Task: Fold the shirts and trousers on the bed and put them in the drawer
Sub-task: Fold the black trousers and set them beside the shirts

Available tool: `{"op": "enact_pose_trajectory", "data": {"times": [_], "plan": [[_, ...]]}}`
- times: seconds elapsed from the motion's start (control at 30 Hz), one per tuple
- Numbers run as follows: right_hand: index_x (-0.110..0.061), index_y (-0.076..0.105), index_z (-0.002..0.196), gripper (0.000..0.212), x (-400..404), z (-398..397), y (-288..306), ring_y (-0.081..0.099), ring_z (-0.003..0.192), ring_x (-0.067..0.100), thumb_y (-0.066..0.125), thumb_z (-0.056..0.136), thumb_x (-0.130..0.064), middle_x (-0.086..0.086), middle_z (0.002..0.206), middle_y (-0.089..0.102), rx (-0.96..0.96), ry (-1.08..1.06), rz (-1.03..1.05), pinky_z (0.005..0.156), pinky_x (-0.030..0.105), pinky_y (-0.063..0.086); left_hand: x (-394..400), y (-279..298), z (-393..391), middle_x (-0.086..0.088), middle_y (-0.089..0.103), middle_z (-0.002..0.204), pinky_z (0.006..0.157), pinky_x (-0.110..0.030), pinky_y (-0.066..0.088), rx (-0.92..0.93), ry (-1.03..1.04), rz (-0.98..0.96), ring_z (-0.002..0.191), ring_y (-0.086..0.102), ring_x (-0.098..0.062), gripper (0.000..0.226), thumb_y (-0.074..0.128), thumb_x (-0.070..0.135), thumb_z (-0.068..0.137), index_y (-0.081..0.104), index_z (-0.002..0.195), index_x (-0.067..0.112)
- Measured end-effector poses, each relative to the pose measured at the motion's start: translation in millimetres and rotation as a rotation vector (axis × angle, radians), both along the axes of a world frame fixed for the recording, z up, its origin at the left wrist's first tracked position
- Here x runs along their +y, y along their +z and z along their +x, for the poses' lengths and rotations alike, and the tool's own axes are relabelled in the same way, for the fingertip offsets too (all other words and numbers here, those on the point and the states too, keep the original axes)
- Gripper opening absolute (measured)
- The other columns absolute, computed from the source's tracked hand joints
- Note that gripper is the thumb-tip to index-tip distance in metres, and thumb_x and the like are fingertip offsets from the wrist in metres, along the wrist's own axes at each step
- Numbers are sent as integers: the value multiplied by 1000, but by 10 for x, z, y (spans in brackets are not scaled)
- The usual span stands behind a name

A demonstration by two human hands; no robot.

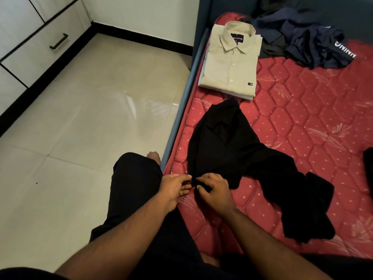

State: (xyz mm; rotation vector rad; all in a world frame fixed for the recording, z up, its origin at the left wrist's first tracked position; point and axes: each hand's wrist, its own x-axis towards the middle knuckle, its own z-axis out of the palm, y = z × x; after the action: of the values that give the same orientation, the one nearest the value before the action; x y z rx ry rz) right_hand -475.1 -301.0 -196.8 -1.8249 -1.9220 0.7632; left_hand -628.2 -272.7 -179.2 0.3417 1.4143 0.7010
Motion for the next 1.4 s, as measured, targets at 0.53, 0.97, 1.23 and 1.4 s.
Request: {"op": "enact_pose_trajectory", "data": {"times": [0.53, 0.97, 1.23, 1.4], "plan": [[-27, 66, 88, 29, 141, 96, 83, 62, 77, 3, 63, 88, 2, 1, 88, 68, 629, -548, -66, 75, 21, 49, 417, 54, -79, -7, 71, 92, 55, -26, 48, 296, -314, 356, 64, 61, -14, 30, 44, -2, 94, 53, 108, 22], [-19, 69, 90, 43, 555, 979, 562, 55, 90, -10, 49, 79, 18, -2, 95, 61, 323, -487, 181, 83, 2, 36, 2340, 397, 639, 2, 14, 162, 109, -41, 35, 1071, -1710, 1098, 140, 29, -28, 58, 71, 11, 77, 61, 128, 37], [-19, 58, 89, 28, 905, 1346, 1107, 55, 78, -12, 72, 77, 2, -16, 83, 59, 379, -600, 291, 77, 13, 43, 2722, 711, 758, -1, 60, 135, 101, -20, 27, 987, -1638, 1129, 128, 48, -21, 36, 77, 24, 77, 71, 111, 16], [-18, 55, 98, 46, 1623, 2191, 2592, 58, 63, 0, 64, 72, 18, 0, 77, 60, 501, -666, 507, 63, 19, 48, 2922, 1864, 1201, -6, 58, 80, 71, -32, 40, 521, -943, 1246, 77, 52, -16, 23, 76, 17, 76, 58, 86, 8]]}}
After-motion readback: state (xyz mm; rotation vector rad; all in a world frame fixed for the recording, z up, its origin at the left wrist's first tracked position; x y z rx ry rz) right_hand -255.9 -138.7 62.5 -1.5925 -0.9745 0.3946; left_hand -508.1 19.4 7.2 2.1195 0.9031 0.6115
